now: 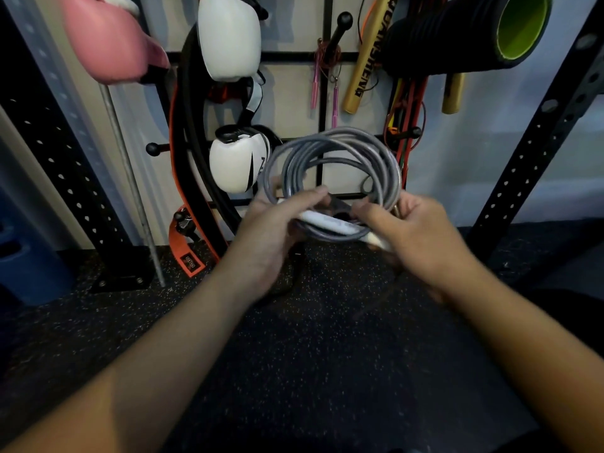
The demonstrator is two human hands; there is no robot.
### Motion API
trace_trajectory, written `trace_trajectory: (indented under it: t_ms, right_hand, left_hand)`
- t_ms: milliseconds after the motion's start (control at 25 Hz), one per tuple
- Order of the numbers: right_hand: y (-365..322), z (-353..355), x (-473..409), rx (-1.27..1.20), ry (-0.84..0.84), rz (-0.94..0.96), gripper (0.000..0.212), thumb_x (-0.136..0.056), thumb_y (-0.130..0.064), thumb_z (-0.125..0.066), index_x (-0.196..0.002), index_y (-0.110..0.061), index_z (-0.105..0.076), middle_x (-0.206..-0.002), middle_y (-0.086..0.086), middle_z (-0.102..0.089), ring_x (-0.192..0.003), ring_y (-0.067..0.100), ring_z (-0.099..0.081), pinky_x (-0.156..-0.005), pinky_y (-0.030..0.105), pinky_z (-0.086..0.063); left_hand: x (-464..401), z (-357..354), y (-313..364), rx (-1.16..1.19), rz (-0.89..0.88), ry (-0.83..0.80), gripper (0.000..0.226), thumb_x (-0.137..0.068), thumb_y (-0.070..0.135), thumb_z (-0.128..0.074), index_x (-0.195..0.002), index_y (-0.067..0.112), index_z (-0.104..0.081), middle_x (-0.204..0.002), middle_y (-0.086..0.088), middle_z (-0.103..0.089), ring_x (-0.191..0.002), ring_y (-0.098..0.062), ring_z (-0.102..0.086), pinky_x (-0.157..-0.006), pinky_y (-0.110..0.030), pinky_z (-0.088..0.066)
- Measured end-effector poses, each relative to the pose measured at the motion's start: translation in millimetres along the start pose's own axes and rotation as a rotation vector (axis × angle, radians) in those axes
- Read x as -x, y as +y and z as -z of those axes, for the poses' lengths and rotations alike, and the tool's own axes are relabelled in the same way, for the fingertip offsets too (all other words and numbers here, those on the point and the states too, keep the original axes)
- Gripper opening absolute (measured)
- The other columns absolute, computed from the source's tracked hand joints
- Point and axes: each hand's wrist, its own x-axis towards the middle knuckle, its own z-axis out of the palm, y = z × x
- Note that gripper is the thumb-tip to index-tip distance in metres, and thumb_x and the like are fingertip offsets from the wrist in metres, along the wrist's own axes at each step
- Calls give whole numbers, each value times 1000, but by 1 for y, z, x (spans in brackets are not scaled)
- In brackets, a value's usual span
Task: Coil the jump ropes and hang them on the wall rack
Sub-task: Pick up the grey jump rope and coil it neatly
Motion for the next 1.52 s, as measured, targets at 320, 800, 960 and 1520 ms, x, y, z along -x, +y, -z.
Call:
trace_trajectory:
  t_ms: [320,800,960,1520]
  right_hand:
    - [-3,18,-2,568,-360,141,17,-79,-39,-76,-90,-26,-74,-77,5,-74,-62,18,-68,-59,40,-59]
    - [-6,9,1,278,-176,252,46,-69,-49,-84,-92,-21,-55,-69,8,-67,-58,29,-59,-59,44,-51]
    - [0,-4,1,315,-55,351,38,-86,-52,-66,-84,-17,-51,-66,1,-54,-64,29,-52,-59,46,-47]
    - [14,-1,-1,-152,-222,-124,53,-85,-64,-61,-109,-18,-70,-78,2,-72,-59,12,-57,-55,22,-45]
  left_hand:
    - [9,-2,44,-1255,-103,-525,110,-61,47,-92,-148,52,-24,-127,16,-61,-110,-1,-62,-96,-24,-49]
    - [9,-3,14,-755,115,-493,68,-68,13,-92,-126,30,-63,-109,12,-77,-99,0,-72,-85,-16,-54]
    - [13,-5,7,-760,150,-495,63,-69,21,-92,-125,26,-62,-104,9,-78,-99,-3,-72,-93,-26,-55]
    - [-1,-9,-19,111,147,157,41,-65,39,-87,-96,14,-74,-78,-3,-63,-43,-5,-34,-38,-18,-34]
